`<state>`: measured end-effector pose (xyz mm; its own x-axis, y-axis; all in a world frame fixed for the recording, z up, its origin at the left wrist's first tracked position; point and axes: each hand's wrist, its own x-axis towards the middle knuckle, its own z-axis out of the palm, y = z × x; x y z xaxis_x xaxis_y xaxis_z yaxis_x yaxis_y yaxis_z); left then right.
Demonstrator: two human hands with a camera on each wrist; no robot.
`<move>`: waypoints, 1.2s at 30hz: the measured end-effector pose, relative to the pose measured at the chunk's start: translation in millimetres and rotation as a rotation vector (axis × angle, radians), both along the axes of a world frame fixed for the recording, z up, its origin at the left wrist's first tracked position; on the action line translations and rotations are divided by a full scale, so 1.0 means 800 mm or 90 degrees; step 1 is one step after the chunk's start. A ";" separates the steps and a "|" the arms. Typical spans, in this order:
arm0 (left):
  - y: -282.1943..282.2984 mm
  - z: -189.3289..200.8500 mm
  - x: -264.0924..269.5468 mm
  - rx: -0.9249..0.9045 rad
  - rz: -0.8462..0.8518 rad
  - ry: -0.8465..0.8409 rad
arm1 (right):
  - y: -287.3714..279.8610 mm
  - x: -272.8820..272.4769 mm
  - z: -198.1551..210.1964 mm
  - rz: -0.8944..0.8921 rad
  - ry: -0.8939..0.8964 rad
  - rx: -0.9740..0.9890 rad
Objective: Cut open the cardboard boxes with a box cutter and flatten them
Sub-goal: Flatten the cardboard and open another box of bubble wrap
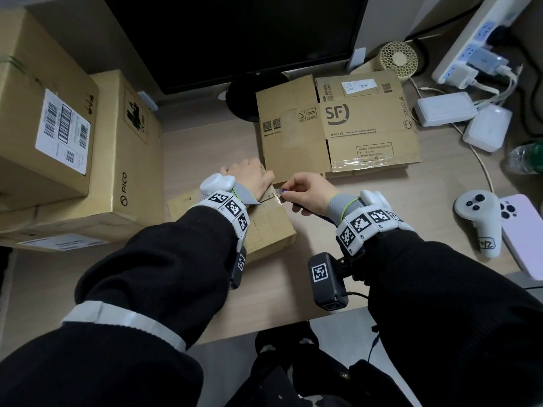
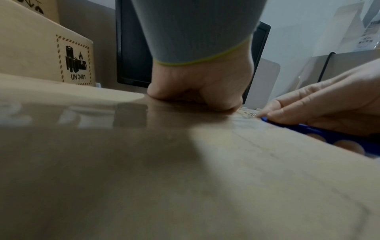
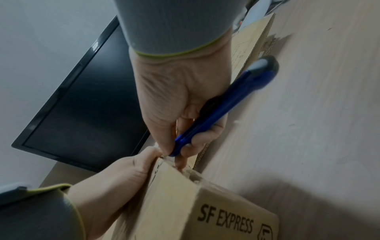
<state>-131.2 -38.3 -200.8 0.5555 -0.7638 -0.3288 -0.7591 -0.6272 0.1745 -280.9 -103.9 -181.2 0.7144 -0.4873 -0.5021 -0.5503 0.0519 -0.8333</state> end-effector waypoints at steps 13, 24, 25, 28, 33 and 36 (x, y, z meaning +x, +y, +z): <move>0.001 -0.007 -0.013 -0.009 0.014 -0.075 | 0.010 -0.013 -0.006 -0.029 0.000 0.030; 0.002 -0.004 -0.013 -0.001 0.006 -0.070 | 0.017 -0.026 -0.006 -0.055 -0.005 0.058; 0.003 -0.003 -0.012 -0.002 0.005 -0.069 | 0.018 -0.027 -0.006 -0.054 -0.004 0.057; 0.003 -0.003 -0.011 0.002 0.009 -0.065 | 0.019 -0.031 -0.008 -0.043 -0.002 0.065; 0.000 -0.001 -0.010 0.026 0.005 -0.040 | 0.014 -0.041 -0.010 -0.008 0.009 0.085; 0.000 -0.001 -0.007 0.035 0.007 -0.011 | 0.006 -0.045 -0.004 0.019 0.046 0.107</move>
<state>-136.6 -38.5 -201.9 0.5691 -0.7393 -0.3600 -0.7552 -0.6431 0.1271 -317.2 -99.1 -184.2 0.6867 -0.3711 -0.6251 -0.6115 0.1702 -0.7727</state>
